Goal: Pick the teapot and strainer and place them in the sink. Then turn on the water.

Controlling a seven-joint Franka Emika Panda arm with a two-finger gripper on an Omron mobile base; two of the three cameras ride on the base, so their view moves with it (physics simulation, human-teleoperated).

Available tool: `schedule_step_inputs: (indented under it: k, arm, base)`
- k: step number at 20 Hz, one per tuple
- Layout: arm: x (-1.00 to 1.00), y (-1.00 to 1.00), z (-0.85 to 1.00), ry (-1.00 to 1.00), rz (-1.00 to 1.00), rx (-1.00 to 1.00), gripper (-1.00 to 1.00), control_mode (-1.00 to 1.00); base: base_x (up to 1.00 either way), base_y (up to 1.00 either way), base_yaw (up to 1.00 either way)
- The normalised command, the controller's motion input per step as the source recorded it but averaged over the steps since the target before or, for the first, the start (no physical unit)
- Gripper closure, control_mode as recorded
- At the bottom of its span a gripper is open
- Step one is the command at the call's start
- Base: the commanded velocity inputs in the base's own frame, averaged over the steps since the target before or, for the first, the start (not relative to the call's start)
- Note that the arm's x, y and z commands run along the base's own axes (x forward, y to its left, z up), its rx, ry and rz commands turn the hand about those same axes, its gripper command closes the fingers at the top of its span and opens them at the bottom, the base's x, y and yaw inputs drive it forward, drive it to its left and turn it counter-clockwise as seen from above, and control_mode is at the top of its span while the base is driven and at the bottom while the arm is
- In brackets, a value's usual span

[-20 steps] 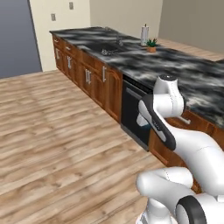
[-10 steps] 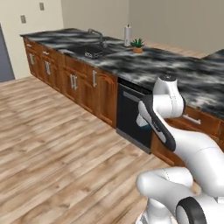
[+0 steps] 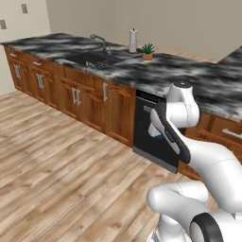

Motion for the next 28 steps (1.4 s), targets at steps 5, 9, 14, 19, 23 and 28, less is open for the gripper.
schedule_step_inputs:
  k: [5,9,14,19,23,28]
  arm:
    - [0.00,0.00,0.00,0.00,0.00,0.00,1.00,1.00]
    - [0.00,0.00,0.00,0.00,0.00,0.00,1.00,1.00]
    - [0.00,0.00,0.00,0.00,0.00,0.00,1.00,1.00]
    - [0.00,0.00,0.00,0.00,0.00,0.00,1.00,1.00]
    - [0.00,0.00,0.00,0.00,0.00,0.00,1.00,1.00]
    - [0.00,0.00,0.00,0.00,0.00,0.00,1.00,1.00]
  base:
    - [0.78,1.00,-0.17]
    - [0.83,0.97,-0.16]
    - [0.89,0.84,-0.16]
    - [0.81,0.82,-0.18]
    - [0.75,0.86,-0.21]
    - [0.65,0.95,-0.27]
